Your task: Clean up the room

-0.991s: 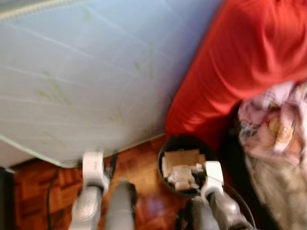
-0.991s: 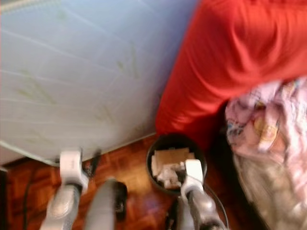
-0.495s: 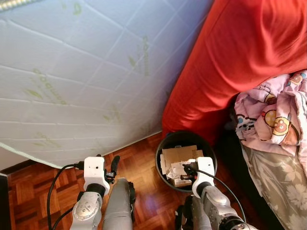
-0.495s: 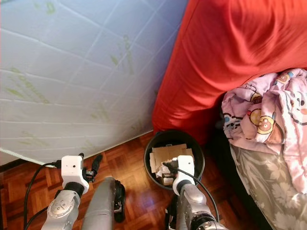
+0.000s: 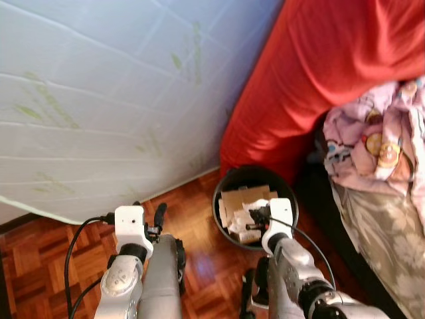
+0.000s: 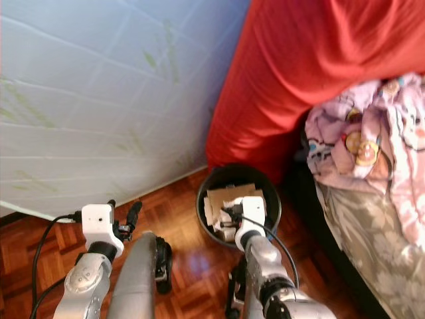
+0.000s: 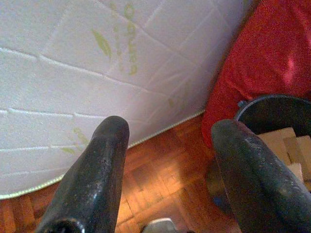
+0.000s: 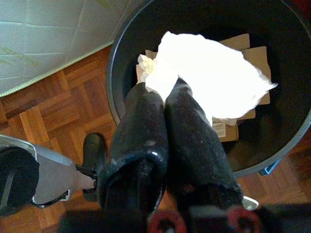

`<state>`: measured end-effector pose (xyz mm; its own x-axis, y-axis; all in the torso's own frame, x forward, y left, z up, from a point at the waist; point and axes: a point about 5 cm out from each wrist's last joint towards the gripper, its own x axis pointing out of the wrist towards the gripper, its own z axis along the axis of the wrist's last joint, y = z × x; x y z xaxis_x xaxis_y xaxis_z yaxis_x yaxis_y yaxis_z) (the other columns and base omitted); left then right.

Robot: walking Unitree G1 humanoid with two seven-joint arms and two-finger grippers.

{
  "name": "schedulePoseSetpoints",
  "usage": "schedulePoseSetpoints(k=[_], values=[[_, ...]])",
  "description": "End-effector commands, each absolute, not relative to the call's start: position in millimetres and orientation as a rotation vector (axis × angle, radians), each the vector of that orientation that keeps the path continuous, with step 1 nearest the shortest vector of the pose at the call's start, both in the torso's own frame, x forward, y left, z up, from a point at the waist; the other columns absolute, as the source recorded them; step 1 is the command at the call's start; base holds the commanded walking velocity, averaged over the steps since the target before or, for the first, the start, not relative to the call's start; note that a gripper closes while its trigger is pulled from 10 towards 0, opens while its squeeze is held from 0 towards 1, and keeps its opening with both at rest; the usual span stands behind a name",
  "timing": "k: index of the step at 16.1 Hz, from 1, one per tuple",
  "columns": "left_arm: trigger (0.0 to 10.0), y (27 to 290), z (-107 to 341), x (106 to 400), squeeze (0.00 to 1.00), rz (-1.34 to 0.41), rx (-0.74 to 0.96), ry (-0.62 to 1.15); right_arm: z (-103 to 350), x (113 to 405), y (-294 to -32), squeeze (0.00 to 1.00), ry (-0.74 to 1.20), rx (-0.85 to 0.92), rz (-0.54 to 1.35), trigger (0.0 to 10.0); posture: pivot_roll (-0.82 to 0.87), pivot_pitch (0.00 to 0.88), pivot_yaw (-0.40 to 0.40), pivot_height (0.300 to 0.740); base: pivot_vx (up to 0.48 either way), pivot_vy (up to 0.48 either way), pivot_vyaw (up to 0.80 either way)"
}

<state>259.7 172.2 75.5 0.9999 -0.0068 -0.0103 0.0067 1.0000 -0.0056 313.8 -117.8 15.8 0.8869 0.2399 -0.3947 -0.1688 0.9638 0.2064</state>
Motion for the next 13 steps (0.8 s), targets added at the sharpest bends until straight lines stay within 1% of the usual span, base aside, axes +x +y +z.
schedulePoseSetpoints(k=[1,7,8,10,13], values=[[10.0,169,74,251,0.00,-0.007,-0.028,0.031,12,311,-115,0.00,0.465,0.168,0.219,10.0,0.25,0.502,-0.036,0.636,0.000,0.000,0.00],[10.0,166,100,234,0.00,0.009,-0.040,-0.002,26,324,-102,0.00,0.445,0.173,0.231,10.0,0.30,0.577,-0.035,0.636,0.000,0.000,0.00],[10.0,166,102,233,0.00,0.010,-0.041,-0.002,28,325,-101,0.00,0.441,0.170,0.233,10.0,0.30,0.577,-0.035,0.636,0.000,0.000,0.00],[10.0,166,106,230,0.00,0.015,-0.043,-0.001,34,330,-104,0.00,0.412,0.160,0.190,10.0,0.30,0.594,-0.036,0.636,0.000,0.000,0.00],[10.0,167,111,232,0.00,0.019,-0.044,-0.010,41,336,-111,0.00,0.365,0.161,0.157,10.0,0.30,0.589,-0.041,0.636,0.000,0.000,0.00]])
